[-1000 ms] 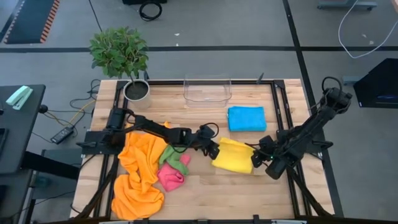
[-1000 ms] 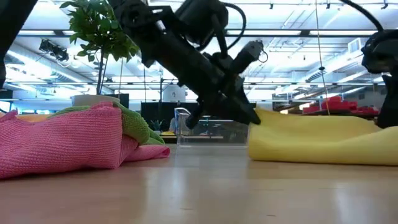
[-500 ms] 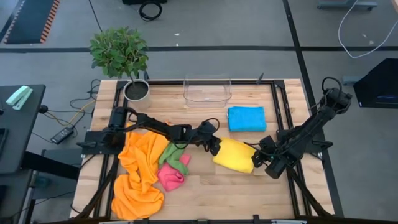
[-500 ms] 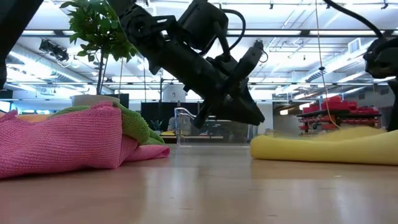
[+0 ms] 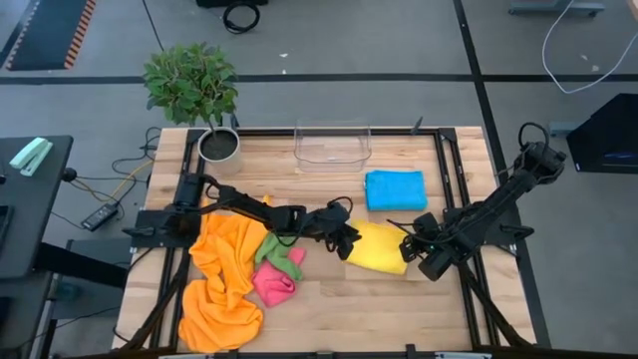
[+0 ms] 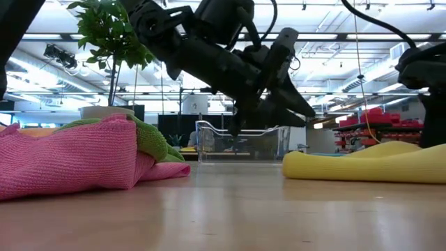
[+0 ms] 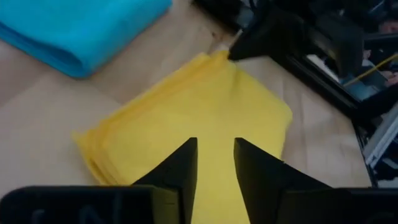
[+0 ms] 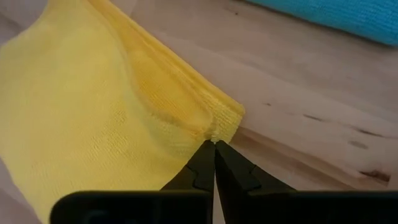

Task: Fold microfiber towels
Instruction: Fold the yellow towel, then stack the yellow towel on the top of the blue towel

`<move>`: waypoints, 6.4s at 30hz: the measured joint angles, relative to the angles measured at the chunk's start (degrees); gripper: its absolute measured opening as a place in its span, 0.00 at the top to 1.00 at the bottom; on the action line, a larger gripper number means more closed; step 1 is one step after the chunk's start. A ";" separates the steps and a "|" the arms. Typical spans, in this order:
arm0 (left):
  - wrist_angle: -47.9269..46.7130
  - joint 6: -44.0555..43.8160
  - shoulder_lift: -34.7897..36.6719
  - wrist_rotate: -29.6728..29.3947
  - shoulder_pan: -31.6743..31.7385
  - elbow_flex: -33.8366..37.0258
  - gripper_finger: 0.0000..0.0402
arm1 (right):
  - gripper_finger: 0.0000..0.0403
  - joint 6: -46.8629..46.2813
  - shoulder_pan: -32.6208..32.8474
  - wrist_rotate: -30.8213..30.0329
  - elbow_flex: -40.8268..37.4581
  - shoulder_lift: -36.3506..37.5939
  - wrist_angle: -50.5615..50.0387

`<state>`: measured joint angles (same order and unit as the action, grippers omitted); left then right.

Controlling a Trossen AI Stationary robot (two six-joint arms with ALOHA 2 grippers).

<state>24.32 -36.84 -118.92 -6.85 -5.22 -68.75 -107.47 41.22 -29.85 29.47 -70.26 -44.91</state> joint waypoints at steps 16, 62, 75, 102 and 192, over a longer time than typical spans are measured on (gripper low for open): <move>1.03 0.40 -5.04 -1.78 1.88 -2.57 0.93 | 0.57 0.85 -0.26 -3.33 0.00 10.20 0.72; -14.00 -1.54 -10.32 -4.87 -8.01 -17.09 0.97 | 1.00 14.11 -3.43 2.56 -7.21 7.72 13.30; -19.26 -6.73 -9.82 -5.58 -7.28 -17.18 0.98 | 1.00 20.16 -11.46 2.60 -6.33 9.47 12.35; -41.16 -22.51 -4.12 -2.63 -1.93 -16.96 0.19 | 0.46 -10.07 2.80 0.64 -7.27 9.20 12.10; -24.82 -13.79 -13.41 -2.33 15.00 -29.55 0.94 | 1.00 59.68 -64.27 10.20 1.22 15.56 -3.84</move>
<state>-0.50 -50.64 -132.33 -9.18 9.78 -98.30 -47.79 -23.05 -19.65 30.70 -54.70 -48.75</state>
